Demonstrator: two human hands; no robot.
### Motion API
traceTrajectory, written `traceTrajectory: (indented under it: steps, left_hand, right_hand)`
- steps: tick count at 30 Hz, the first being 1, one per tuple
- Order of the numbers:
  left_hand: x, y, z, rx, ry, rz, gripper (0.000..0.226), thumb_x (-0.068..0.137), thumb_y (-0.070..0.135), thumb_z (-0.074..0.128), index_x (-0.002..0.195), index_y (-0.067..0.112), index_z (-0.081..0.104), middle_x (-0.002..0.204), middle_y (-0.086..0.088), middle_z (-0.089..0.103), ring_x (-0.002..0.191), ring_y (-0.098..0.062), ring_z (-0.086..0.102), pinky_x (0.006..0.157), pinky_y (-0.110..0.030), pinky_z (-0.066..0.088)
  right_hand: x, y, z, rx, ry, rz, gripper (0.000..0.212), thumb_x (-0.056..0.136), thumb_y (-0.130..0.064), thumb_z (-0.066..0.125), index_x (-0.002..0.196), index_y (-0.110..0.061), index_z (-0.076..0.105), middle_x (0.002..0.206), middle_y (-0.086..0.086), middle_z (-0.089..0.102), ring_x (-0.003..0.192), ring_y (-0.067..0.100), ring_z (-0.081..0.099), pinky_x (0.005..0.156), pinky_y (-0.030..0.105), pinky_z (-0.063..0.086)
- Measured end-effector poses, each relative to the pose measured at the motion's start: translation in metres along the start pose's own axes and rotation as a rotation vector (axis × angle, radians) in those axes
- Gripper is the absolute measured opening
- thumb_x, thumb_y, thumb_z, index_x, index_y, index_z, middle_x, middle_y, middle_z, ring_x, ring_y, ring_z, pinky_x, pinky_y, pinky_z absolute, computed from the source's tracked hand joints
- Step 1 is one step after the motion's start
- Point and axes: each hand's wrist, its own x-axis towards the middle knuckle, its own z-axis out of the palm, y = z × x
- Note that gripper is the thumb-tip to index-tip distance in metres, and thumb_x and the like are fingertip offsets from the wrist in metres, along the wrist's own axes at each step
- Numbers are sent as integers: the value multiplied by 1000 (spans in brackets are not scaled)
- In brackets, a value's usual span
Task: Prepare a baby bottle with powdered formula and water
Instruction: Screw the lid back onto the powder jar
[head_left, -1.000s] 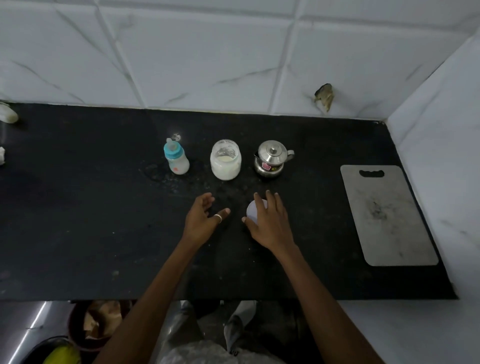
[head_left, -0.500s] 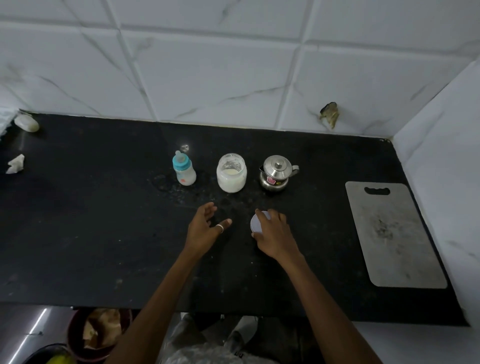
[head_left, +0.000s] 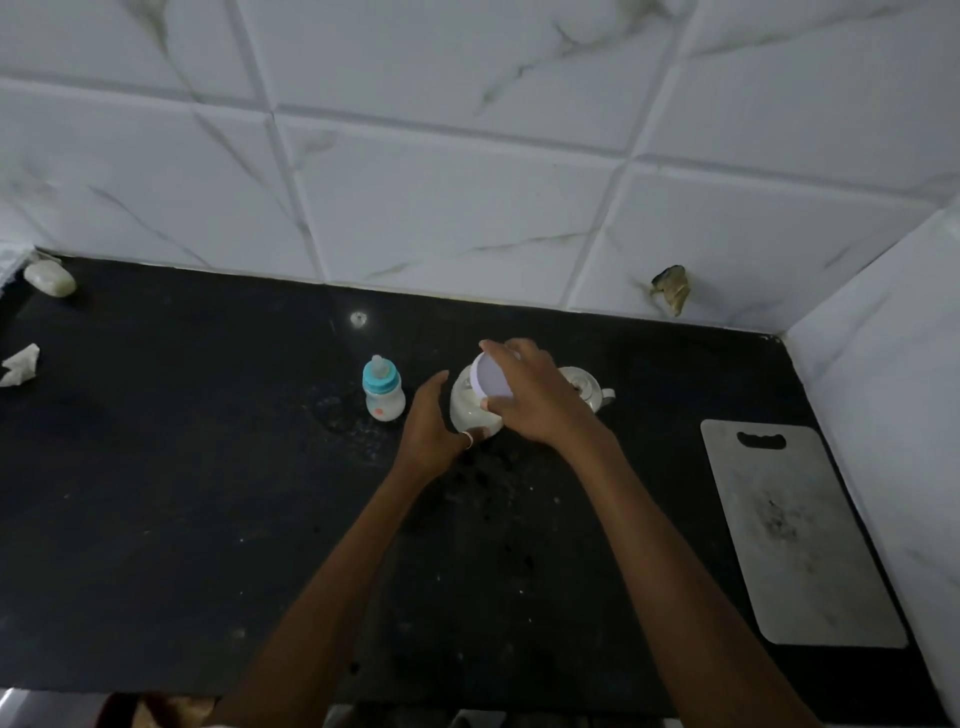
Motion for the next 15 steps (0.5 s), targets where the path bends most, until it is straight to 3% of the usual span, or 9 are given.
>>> traceTrajectory:
  steps: [3, 6, 9, 13, 15]
  left_hand:
    - [16, 6, -1, -14, -46, 46, 105, 65, 17, 91, 152, 18, 34, 151, 2, 46, 135, -8, 45, 111, -31, 41]
    - [22, 18, -1, -26, -100, 59, 93, 66, 16, 92, 144, 29, 41, 134, 17, 50, 125, 1, 48, 105, -24, 42]
    - [26, 18, 1, 4, -135, 41, 84, 75, 4, 84, 147, 15, 43, 131, 13, 47, 124, -3, 45, 102, -23, 37]
    - [30, 13, 0, 60, -182, -5, 69, 86, 3, 76, 147, 10, 44, 149, -6, 50, 137, -17, 47, 109, -24, 36]
    - [29, 11, 0, -2, -146, -22, 76, 81, 5, 81, 147, 14, 44, 148, -4, 51, 135, -15, 48, 105, -22, 36]
  right_hand:
    - [20, -11, -5, -72, -100, -29, 76, 93, -17, 71, 158, -25, 32, 159, 9, 31, 144, 29, 33, 112, 40, 37]
    - [31, -15, -5, -143, -183, -35, 77, 92, -11, 71, 157, -22, 33, 158, 10, 33, 142, 30, 37, 110, 40, 41]
    - [36, -14, -3, -175, -231, -21, 77, 88, -8, 73, 155, -22, 37, 154, 9, 37, 138, 29, 41, 108, 41, 45]
    - [41, -12, 3, -180, -258, 0, 77, 83, -8, 78, 151, -23, 43, 147, 7, 42, 132, 27, 46, 105, 44, 48]
    - [43, -12, 5, -180, -258, 7, 77, 83, -7, 77, 150, -24, 44, 147, 6, 42, 132, 26, 46, 104, 43, 48]
